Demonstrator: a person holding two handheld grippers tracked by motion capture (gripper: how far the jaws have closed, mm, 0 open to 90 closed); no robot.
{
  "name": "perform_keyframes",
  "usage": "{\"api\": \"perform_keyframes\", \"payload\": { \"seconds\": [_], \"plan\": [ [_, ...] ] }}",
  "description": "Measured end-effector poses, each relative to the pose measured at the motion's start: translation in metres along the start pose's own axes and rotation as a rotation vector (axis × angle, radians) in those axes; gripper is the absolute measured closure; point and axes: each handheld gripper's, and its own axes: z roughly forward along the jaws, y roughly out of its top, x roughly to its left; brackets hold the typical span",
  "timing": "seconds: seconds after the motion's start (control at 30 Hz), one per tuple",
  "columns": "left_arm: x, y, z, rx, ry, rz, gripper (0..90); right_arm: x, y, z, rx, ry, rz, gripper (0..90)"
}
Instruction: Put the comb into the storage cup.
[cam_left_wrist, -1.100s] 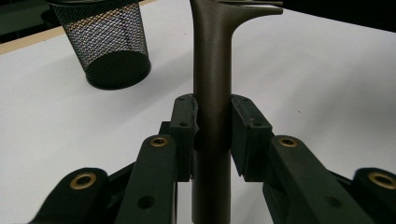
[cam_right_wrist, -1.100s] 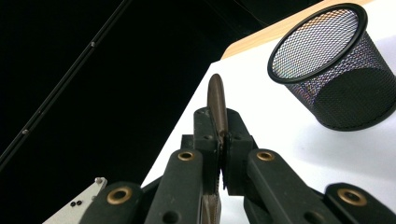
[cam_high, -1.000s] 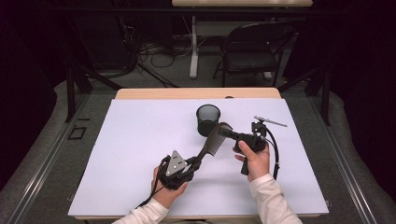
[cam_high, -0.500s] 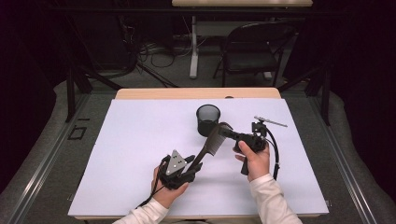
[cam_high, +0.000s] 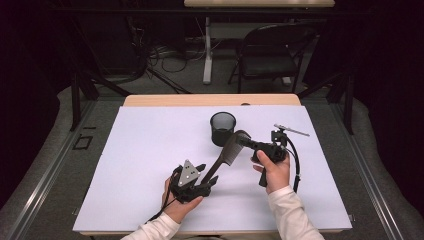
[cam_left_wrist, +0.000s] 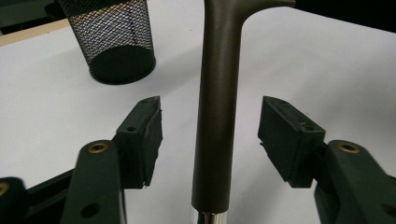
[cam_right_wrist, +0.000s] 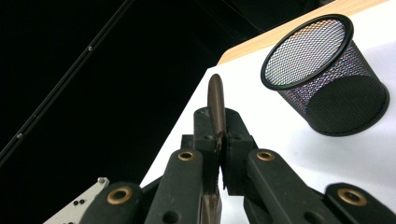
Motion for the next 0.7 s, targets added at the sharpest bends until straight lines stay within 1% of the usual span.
{"api": "perform_keyframes", "payload": {
  "seconds": [0.1,0.13,0.17,0.23,0.3,0.43,0.47,0.5,0.53,0.57,0.67,0.7],
  "plan": [
    [0.001,0.001,-0.001,-0.007,0.006,-0.007,35.9,-0.001,0.001,0.000,-0.005,-0.004,-0.001,87.0],
    [0.002,0.001,-0.001,-0.007,0.006,-0.012,35.9,-0.001,0.001,0.000,-0.015,-0.003,0.001,87.0],
    [0.002,0.002,-0.001,-0.003,0.006,-0.013,35.1,-0.001,0.001,-0.001,-0.007,-0.005,0.001,87.0],
    [0.003,0.002,-0.001,0.007,0.009,-0.029,34.4,-0.002,0.002,-0.002,-0.010,-0.011,0.001,87.0],
    [0.004,0.002,-0.001,0.011,-0.001,-0.036,34.4,-0.003,0.002,-0.003,-0.012,-0.012,-0.001,87.0],
    [0.005,0.004,-0.001,0.013,-0.007,-0.030,34.6,-0.004,0.004,-0.006,-0.025,-0.019,-0.002,86.9],
    [0.005,0.004,-0.001,0.012,-0.008,-0.034,34.6,-0.004,0.004,-0.006,-0.025,-0.019,-0.002,86.9],
    [0.006,0.005,-0.001,0.006,-0.018,-0.041,34.6,-0.005,0.004,-0.006,-0.039,-0.019,-0.004,87.0],
    [0.007,0.005,-0.002,0.006,-0.019,-0.046,34.6,-0.006,0.005,-0.008,-0.031,-0.023,-0.004,87.0],
    [0.008,0.005,-0.002,0.004,-0.017,-0.053,34.6,-0.007,0.006,-0.009,-0.036,-0.027,-0.004,87.0],
    [0.012,0.005,-0.002,0.008,-0.031,-0.068,34.6,-0.008,0.007,-0.010,-0.041,-0.026,-0.002,87.0],
    [0.013,0.005,-0.002,0.012,-0.029,-0.068,34.6,-0.008,0.007,-0.010,-0.041,-0.026,-0.002,87.0]
  ]
}}
